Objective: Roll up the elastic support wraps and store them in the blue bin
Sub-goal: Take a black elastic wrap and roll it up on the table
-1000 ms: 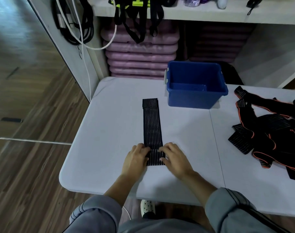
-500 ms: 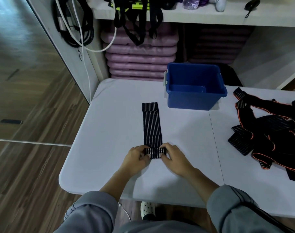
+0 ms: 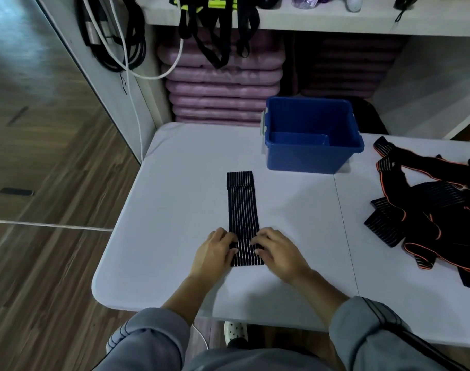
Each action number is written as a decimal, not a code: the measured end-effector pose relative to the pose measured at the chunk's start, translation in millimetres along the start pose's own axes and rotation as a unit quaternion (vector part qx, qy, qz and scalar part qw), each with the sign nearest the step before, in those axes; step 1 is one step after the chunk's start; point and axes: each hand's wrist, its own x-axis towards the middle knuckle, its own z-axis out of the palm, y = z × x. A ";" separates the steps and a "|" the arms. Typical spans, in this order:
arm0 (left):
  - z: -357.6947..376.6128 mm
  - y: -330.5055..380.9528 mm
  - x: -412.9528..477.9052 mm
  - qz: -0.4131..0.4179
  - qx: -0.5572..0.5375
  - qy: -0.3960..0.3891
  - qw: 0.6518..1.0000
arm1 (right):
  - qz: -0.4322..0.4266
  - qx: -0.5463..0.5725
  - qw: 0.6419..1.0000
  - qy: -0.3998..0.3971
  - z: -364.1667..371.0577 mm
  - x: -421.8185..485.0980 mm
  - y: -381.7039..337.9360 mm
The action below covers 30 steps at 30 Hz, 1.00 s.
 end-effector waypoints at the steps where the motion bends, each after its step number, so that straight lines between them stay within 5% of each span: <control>1: -0.3 -3.5 0.0 0.017 -0.004 -0.012 1.000 | -0.013 -0.011 1.000 -0.005 -1.5 0.2 2.2; 5: -3.7 -15.4 -1.8 0.059 0.023 -0.073 0.995 | -0.032 -0.038 0.996 -0.073 -5.2 -1.7 10.1; 8: -2.7 -15.4 0.1 0.066 0.031 -0.085 0.994 | -0.024 -0.009 0.999 -0.043 -3.3 -0.9 9.1; 12: -9.4 -1.2 7.9 -0.074 -0.100 -0.061 0.990 | 0.110 0.088 0.989 -0.043 -6.1 9.7 -1.7; 15: -10.8 7.2 17.3 -0.208 -0.203 -0.069 0.954 | 0.179 0.125 0.975 -0.044 -7.0 20.2 -3.8; 18: -6.4 10.2 22.4 -0.248 -0.202 -0.075 0.944 | 0.210 0.118 0.970 -0.036 -3.1 24.9 -5.6; 21: -2.3 9.7 21.7 -0.179 -0.096 -0.044 0.978 | 0.188 0.081 0.979 0.001 -0.1 21.4 -5.1; 25: 2.2 5.2 17.7 0.005 -0.013 0.024 1.000 | 0.044 0.029 0.998 0.025 -5.2 15.7 3.1; 30: 0.6 -9.4 18.0 0.044 0.012 -0.063 0.997 | -0.010 -0.023 0.998 -0.055 -12.0 15.6 16.3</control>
